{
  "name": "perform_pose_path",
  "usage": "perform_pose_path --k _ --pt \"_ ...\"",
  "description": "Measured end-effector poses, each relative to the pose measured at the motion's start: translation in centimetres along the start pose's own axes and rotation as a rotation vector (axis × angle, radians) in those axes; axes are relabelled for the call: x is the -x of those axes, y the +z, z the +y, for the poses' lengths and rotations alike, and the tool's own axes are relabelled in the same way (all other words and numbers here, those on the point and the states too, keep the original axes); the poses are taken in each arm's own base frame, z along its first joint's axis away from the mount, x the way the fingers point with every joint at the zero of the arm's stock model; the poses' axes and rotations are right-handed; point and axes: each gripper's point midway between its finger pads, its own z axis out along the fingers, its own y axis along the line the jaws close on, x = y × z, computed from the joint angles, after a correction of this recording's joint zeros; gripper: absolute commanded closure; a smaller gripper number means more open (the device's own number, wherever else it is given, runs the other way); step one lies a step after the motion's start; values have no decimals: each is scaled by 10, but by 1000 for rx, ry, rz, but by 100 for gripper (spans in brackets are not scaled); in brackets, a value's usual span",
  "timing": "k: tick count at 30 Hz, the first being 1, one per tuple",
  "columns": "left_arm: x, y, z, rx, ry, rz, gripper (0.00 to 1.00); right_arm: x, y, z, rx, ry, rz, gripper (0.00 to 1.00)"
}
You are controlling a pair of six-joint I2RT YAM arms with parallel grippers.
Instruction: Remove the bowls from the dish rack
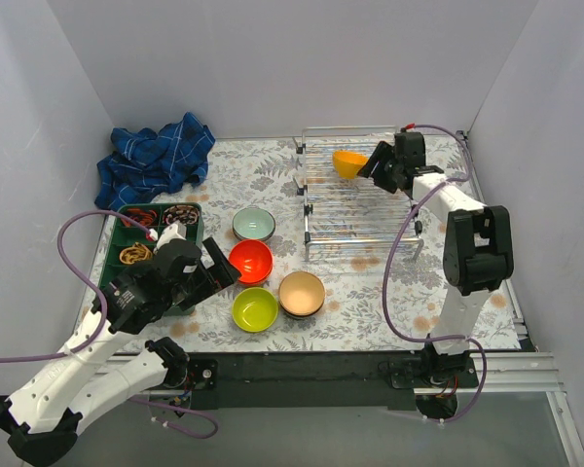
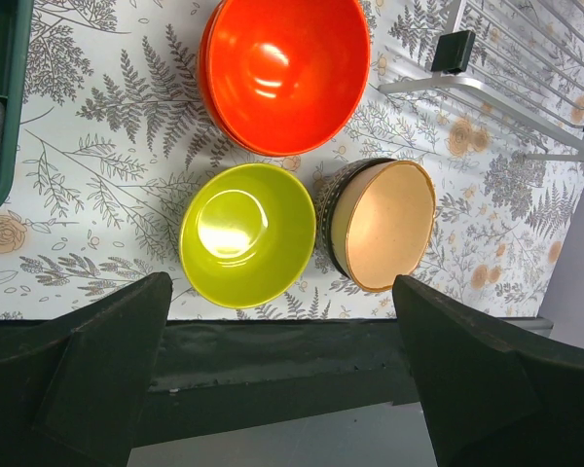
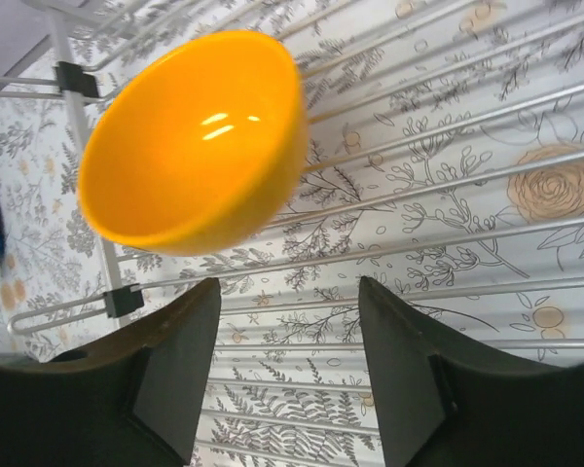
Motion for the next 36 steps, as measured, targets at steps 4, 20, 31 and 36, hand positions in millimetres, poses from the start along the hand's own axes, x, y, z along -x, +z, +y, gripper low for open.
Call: perform_pose_path --k 4,20,31,36 --pt "0 0 -1 -2 -1 -1 2 17 -18 14 30 -17 -51 11" --pt "-1 3 0 10 3 6 2 56 22 33 14 103 -115 19" --pt "0 2 0 6 2 4 2 19 48 4 -66 120 -1 86" --pt "1 2 -2 -2 6 0 2 13 41 -1 -81 83 14 99"
